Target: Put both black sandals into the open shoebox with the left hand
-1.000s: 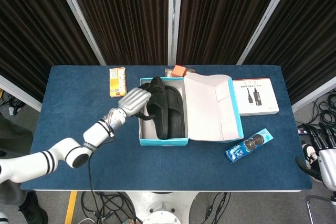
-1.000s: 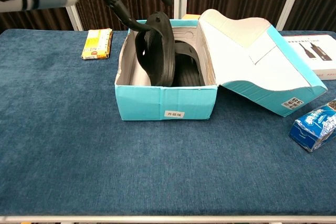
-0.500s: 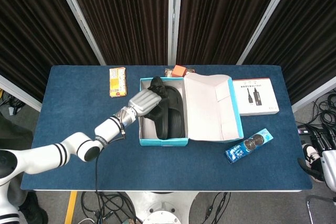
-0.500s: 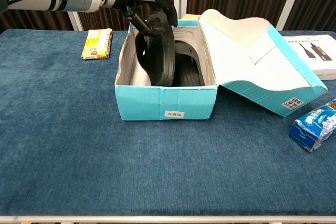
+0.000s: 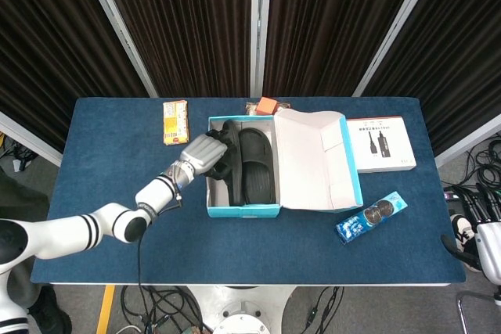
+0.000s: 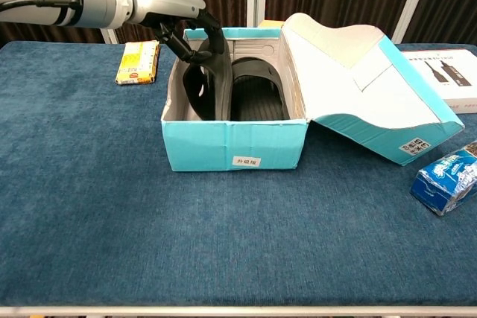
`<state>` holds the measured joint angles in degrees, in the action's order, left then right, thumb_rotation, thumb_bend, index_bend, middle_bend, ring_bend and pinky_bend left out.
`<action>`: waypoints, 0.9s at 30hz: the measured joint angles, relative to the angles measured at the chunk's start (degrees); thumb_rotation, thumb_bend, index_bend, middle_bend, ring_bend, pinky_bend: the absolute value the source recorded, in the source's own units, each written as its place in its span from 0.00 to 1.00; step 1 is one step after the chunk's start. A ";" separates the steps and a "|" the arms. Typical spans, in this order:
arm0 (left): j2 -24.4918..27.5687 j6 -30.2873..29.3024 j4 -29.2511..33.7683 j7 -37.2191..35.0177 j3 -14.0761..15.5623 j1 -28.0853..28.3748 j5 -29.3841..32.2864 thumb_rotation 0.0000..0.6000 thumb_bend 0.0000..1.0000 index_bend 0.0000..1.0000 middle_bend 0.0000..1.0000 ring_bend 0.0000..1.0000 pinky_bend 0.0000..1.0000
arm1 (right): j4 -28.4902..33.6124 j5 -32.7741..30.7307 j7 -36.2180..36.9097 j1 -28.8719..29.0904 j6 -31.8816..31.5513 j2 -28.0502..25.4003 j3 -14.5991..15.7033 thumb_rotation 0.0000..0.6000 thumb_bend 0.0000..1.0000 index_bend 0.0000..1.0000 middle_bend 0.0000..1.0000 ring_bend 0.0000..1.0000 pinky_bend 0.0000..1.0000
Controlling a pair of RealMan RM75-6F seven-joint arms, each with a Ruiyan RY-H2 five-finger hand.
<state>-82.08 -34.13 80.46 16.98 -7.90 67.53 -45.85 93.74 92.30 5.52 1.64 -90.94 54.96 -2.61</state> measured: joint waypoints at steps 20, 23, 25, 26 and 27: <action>-3.32 -0.39 -5.34 -1.45 1.72 -0.39 5.41 0.63 0.47 0.26 0.21 0.00 0.11 | 0.48 0.09 -0.45 -0.21 -0.25 -0.20 0.09 1.00 0.13 0.09 0.14 0.00 0.10; -2.90 -0.87 -4.24 -4.64 0.13 -1.53 4.26 0.63 0.47 0.26 0.21 0.00 0.11 | 0.53 0.15 -0.50 -0.23 -0.32 -0.23 0.10 1.00 0.13 0.09 0.14 0.00 0.10; -2.53 -0.81 -3.54 -7.83 -1.16 -2.54 2.81 0.62 0.47 0.26 0.21 0.00 0.12 | 0.53 0.24 -0.46 -0.25 -0.41 -0.21 0.11 1.00 0.13 0.09 0.14 0.00 0.10; -2.36 -0.70 -3.29 -9.35 -1.75 -3.01 2.06 0.62 0.47 0.26 0.21 0.00 0.12 | 0.51 0.30 -0.41 -0.28 -0.48 -0.19 0.12 1.00 0.13 0.09 0.14 0.00 0.10; -2.19 -0.57 -3.06 -10.94 -2.35 -3.51 1.27 0.62 0.47 0.26 0.21 0.00 0.12 | 0.48 0.32 -0.37 -0.31 -0.54 -0.18 0.13 1.00 0.13 0.09 0.14 0.00 0.10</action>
<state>-84.28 -34.70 77.40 6.04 -10.25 64.02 -44.58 94.22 92.61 5.15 1.33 -91.48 54.77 -2.48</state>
